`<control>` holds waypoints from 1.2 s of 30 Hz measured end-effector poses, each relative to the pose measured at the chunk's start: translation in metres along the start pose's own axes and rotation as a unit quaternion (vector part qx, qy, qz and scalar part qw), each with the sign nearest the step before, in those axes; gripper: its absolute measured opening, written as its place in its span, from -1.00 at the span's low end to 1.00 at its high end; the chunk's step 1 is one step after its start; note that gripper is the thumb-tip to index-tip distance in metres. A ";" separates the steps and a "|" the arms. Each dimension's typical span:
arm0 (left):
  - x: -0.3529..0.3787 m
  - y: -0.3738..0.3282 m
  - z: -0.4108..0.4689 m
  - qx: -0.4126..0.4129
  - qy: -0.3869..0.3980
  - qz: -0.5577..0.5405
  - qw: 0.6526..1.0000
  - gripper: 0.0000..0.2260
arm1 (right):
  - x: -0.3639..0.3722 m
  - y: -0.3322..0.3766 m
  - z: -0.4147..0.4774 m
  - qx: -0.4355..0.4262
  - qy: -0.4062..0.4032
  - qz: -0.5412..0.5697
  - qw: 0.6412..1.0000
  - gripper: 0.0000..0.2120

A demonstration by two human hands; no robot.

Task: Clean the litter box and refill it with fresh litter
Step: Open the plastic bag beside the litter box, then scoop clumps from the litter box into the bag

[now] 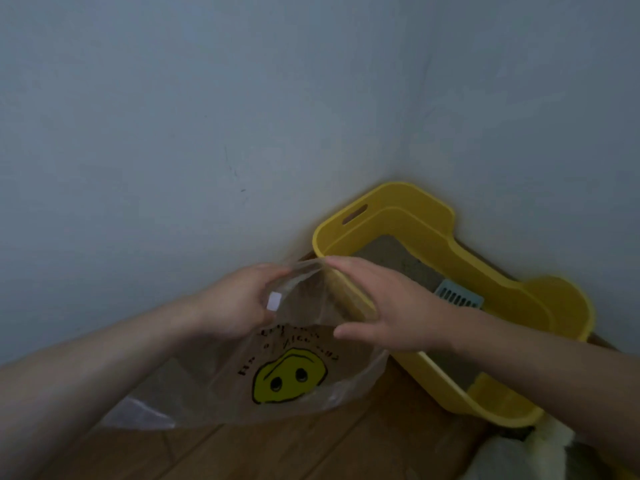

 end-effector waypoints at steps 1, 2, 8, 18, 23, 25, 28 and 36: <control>0.000 -0.002 0.001 0.004 0.000 0.014 1.000 -0.38 | -0.007 0.002 -0.002 0.006 -0.014 0.000 1.000 -0.13; -0.001 -0.004 0.002 0.011 -0.002 0.021 1.000 -0.36 | -0.013 0.002 -0.004 0.013 -0.026 -0.002 1.000 -0.13; 0.002 -0.016 0.009 0.021 -0.008 -0.020 1.000 -0.32 | -0.045 -0.018 -0.021 0.098 -0.115 -0.009 0.989 -0.18; 0.010 -0.019 0.019 -0.011 0.002 -0.006 1.000 -0.23 | -0.001 -0.152 -0.100 0.480 -0.109 -0.014 0.870 -0.82; 0.014 -0.021 0.024 -0.028 0.016 -0.045 0.998 -0.22 | 0.030 -0.177 -0.109 0.506 -0.056 -0.061 0.859 -0.71; 0.018 -0.022 0.027 -0.020 0.022 -0.060 0.998 -0.23 | 0.044 -0.185 -0.111 0.533 -0.048 -0.046 0.844 -0.69; 0.024 -0.020 0.031 -0.033 0.027 -0.084 0.996 -0.27 | 0.060 -0.195 -0.112 0.554 -0.035 -0.055 0.830 -0.64; 0.029 -0.017 0.032 -0.037 0.034 -0.112 0.992 -0.21 | 0.080 -0.210 -0.112 0.591 -0.048 -0.067 0.803 -0.65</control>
Point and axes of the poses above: each hand's wrist, its own z-axis towards the middle knuckle, its own x-axis out of the palm, y = z × x, the point moved 6 cm from there along z, towards the middle knuckle, and after that the axes turned 14 degrees about -y, right-handed, at the moved point
